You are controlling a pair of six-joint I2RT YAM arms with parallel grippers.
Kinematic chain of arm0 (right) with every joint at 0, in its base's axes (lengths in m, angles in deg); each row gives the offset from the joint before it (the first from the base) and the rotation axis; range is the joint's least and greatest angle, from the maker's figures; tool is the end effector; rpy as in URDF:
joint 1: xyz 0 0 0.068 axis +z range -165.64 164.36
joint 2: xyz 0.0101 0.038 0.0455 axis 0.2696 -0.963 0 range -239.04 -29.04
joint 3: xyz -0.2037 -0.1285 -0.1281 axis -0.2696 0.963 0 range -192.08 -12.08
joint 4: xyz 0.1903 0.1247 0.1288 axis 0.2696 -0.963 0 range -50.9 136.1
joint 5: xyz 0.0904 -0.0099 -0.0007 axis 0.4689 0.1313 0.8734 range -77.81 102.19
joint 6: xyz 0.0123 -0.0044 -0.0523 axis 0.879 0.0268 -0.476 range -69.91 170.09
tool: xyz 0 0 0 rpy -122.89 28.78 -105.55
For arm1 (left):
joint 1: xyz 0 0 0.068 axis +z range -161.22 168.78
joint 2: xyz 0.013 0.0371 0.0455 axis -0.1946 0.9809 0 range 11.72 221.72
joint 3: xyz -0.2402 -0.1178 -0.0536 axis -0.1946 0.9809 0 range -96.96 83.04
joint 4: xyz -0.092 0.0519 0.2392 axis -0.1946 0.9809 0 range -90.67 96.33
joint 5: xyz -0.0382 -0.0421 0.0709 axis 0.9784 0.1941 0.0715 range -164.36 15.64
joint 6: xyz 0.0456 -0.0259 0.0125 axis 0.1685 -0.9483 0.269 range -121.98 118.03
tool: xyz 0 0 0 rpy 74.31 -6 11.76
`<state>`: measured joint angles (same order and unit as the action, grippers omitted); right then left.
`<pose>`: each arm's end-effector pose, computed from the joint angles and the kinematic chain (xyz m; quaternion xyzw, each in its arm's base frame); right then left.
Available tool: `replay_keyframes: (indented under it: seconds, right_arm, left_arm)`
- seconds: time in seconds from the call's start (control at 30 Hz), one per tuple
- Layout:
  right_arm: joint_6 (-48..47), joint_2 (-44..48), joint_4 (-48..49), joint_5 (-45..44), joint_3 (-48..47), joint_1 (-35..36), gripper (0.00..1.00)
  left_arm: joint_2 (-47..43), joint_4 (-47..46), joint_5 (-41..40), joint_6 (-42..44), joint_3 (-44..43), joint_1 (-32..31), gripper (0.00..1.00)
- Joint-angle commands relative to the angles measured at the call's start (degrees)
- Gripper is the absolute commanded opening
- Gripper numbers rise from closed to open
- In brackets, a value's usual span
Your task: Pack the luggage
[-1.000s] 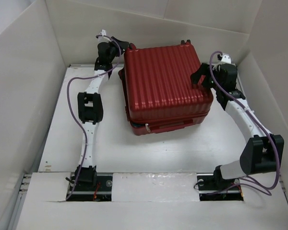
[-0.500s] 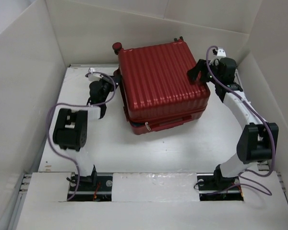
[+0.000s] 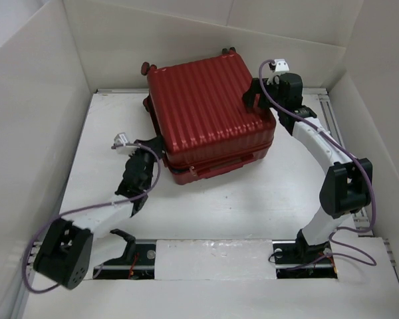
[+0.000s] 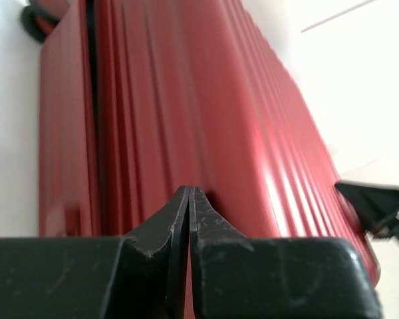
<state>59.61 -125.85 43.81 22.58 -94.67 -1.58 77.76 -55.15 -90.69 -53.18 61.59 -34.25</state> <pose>0.3943 0.1053 0.3425 -0.0857 0.7953 0.1927 0.5684 0.2211 -0.0831 0.2441 -0.2605 0.5913 -0.3844 0.6594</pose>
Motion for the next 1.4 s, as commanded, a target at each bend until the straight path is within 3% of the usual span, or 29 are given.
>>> replay_keyframes:
  seconds: [0.0, 0.07, 0.2, 0.27, 0.3, 0.37, 0.4, 0.47, 0.6, 0.63, 0.67, 0.8, 0.87, 1.0, 1.13, 1.27, 1.33, 1.37]
  right_arm:
    - [-3.4, 1.7, -11.9, 26.6, -1.2, 14.8, 0.82]
    - [-4.5, 1.7, -13.2, 26.1, -2.0, 15.3, 0.82]
    - [-6.5, 4.6, -15.6, 24.2, -2.0, 15.2, 0.84]
    - [-5.2, 9.8, -13.4, 22.8, 2.4, 13.4, 0.88]
    - [-3.2, 11.7, -10.3, 22.8, 4.1, 10.6, 0.89]
    - [-1.2, 15.3, -8.1, 23.4, 7.9, 7.1, 0.89]
    - [0.3, 18.3, -7.4, 22.6, 8.7, 5.2, 0.91]
    - [2.4, 20.7, -5.4, 18.3, 11.2, -1.1, 0.92]
    - [4.7, 22.9, -5.4, 15.5, 13.7, -9.9, 0.92]
    - [6.7, 24.2, -4.4, 13.4, 14.7, -11.0, 0.92]
    - [7.4, 24.2, -2.3, 11.2, 15.6, -12.9, 0.92]
    - [10.2, 21.2, 0.5, 6.4, 15.2, -16.8, 0.92]
    - [11.0, 16.1, 0.5, 8.5, 12.3, -17.6, 0.92]
    - [10.5, 9.3, 0.5, 16.2, 8.6, -16.7, 0.92]
    - [8.4, 9.3, 0.5, 14.1, 10.2, -14.0, 0.92]
    - [7.9, 9.3, 0.5, 14.1, 12.4, -12.5, 0.92]
    - [7.9, 9.3, 0.5, 14.1, 13.1, -11.9, 0.92]
    - [7.9, 8.8, 0.5, 14.1, 13.1, -11.9, 0.92]
  left_arm:
    - [-7.5, 6.8, 10.8, 1.2, 0.5, -15.7, 0.00]
    - [-11.0, 10.3, 7.6, 1.2, 1.8, -22.9, 0.00]
    - [-15.1, 12.9, 8.2, -1.9, 4.7, -27.8, 0.00]
    - [-18.5, 18.3, 3.7, -1.2, 4.7, -27.8, 0.00]
    - [-22.8, 25.3, -3.7, -1.2, 4.1, -27.8, 0.00]
    - [-27.3, 29.2, -9.7, 1.4, 2.9, -27.8, 0.09]
    - [-30.8, 30.2, -12.6, 2.6, 2.1, -27.8, 0.18]
    - [-32.8, 33.6, -20.7, 2.1, 1.4, -27.8, 0.25]
    - [-31.5, 34.5, -20.8, 2.8, 0.8, -26.6, 0.28]
    - [-28.6, 34.5, -20.0, 2.8, 0.8, -25.8, 0.32]
    - [-26.8, 34.5, -18.3, 2.8, 0.1, -25.2, 0.41]
    - [-17.9, 35.1, -15.1, 3.7, -4.1, -24.2, 0.52]
    - [-14.4, 34.6, -14.5, 4.3, -5.4, -22.3, 0.52]
    - [-9.2, 31.5, -5.7, 4.3, -6.1, -15.1, 0.42]
    - [-4.2, 28.6, -0.5, 4.9, -7.5, -10.6, 0.38]
    - [1.5, 25.9, 0.8, 8.9, -10.4, -10.5, 0.38]
    - [7.9, 26.8, 2.4, 10.4, -14.8, -10.0, 0.32]
    - [10.1, 26.8, 4.5, 10.4, -16.1, -10.0, 0.17]
